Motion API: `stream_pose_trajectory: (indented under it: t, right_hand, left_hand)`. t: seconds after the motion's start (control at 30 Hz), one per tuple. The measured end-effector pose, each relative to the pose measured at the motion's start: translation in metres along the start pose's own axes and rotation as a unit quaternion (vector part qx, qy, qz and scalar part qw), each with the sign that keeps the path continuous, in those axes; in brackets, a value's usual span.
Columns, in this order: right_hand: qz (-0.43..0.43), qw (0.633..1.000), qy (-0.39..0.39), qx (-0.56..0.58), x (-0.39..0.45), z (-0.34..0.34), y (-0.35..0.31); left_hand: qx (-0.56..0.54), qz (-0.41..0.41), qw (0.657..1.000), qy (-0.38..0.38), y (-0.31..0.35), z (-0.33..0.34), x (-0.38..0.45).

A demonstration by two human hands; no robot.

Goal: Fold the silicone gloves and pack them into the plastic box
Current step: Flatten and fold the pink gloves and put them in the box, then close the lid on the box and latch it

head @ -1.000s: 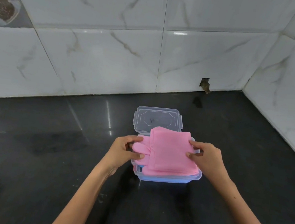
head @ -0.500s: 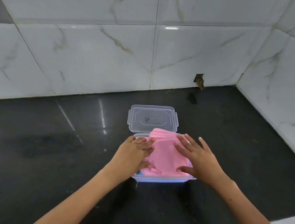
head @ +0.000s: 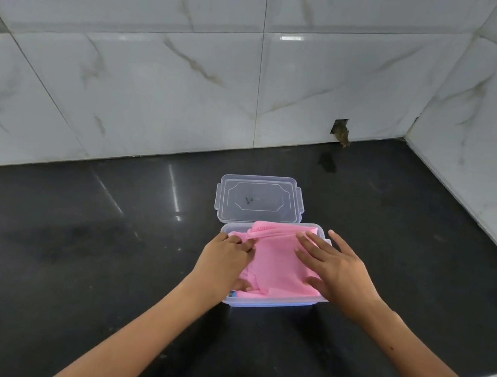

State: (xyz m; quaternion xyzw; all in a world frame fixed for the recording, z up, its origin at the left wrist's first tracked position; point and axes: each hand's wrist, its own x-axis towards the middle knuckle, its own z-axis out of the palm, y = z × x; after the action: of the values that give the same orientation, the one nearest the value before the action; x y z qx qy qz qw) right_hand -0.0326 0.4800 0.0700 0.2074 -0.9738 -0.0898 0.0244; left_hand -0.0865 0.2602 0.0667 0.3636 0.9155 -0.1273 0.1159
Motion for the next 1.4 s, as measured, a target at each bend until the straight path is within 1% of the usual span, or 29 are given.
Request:
stream_pose_trajectory:
  t: [0.07, 0.1, 0.13, 0.17, 0.27, 0.37, 0.5, 0.57, 0.67, 0.7, 0.83, 0.97, 1.0, 1.07, 1.13, 1.17, 1.23, 1.3, 1.33, 1.4]
  right_hand:
    - [-0.004, 0.998, -0.056, 0.012, 0.005, 0.006, 0.002]
    - [0.002, 0.994, -0.109, 0.016, 0.008, 0.009, 0.004]
    - [-0.002, 0.989, -0.144, 0.014, 0.012, 0.009, 0.006]
    - [-0.010, 0.987, -0.160, 0.012, 0.015, 0.010, 0.008]
    - [-0.015, 0.985, -0.171, 0.026, 0.022, 0.014, 0.010]
    - [-0.018, 0.983, -0.183, 0.009, 0.027, 0.014, 0.006]
    - [-0.010, 0.982, -0.190, 0.015, 0.027, 0.011, 0.004]
    - [0.008, 0.983, -0.176, 0.043, 0.023, 0.004, 0.003]
    - [0.098, 0.984, -0.101, 0.107, 0.021, -0.004, -0.013]
    - [0.123, 0.981, -0.097, 0.115, 0.022, -0.007, -0.021]
    - [0.149, 0.974, -0.148, 0.085, 0.035, -0.011, -0.047]
    - [0.161, 0.975, -0.143, 0.059, 0.040, -0.008, -0.057]
    - [0.165, 0.973, -0.143, 0.073, 0.039, -0.009, -0.058]
    - [0.180, 0.965, -0.134, 0.135, 0.034, -0.011, -0.055]
    - [0.212, 0.943, -0.107, 0.232, 0.027, -0.019, -0.042]
    - [0.230, 0.927, -0.084, 0.284, 0.024, -0.026, -0.033]
    - [0.263, 0.895, -0.017, 0.360, 0.024, -0.037, -0.009]
    - [0.292, 0.870, 0.047, 0.394, 0.031, -0.041, 0.018]
    - [0.307, 0.859, 0.064, 0.405, 0.038, -0.038, 0.032]
    - [0.339, 0.834, 0.062, 0.430, 0.054, -0.024, 0.054]
  left_hand:
    - [0.000, 0.008, 1.000, 0.003, -0.002, 0.002, 0.001]
    - [0.001, 0.010, 1.000, 0.000, -0.002, 0.002, 0.002]
    - [0.004, 0.011, 1.000, -0.005, -0.002, 0.003, 0.003]
    - [0.008, 0.010, 1.000, -0.010, -0.001, 0.003, 0.004]
    - [0.016, -0.006, 1.000, -0.022, 0.004, 0.006, 0.010]
    - [0.029, -0.021, 0.999, -0.032, 0.009, 0.007, 0.014]
    - [0.043, -0.030, 0.998, -0.020, 0.012, 0.008, 0.015]
    - [0.016, -0.023, 1.000, -0.002, 0.008, 0.009, 0.013]
    - [-0.053, -0.006, 0.998, 0.029, 0.001, 0.009, 0.005]
    - [-0.072, -0.002, 0.997, 0.039, -0.001, 0.009, 0.002]
    - [-0.106, 0.000, 0.992, 0.067, -0.005, 0.007, -0.005]
    - [-0.106, 0.004, 0.991, 0.083, -0.005, 0.010, -0.008]
    - [-0.100, 0.006, 0.991, 0.085, -0.005, 0.011, -0.009]
    - [-0.087, 0.021, 0.993, 0.083, -0.005, 0.011, -0.014]
    - [-0.091, 0.046, 0.990, 0.095, -0.007, 0.010, -0.020]
    - [-0.111, 0.053, 0.986, 0.117, -0.010, 0.008, -0.025]
    - [-0.171, 0.050, 0.966, 0.188, -0.024, 0.000, -0.032]
    - [-0.214, 0.013, 0.945, 0.247, -0.045, -0.007, -0.031]
    - [-0.234, -0.014, 0.936, 0.262, -0.056, -0.008, -0.027]
    - [-0.305, -0.064, 0.913, 0.264, -0.073, -0.002, -0.011]
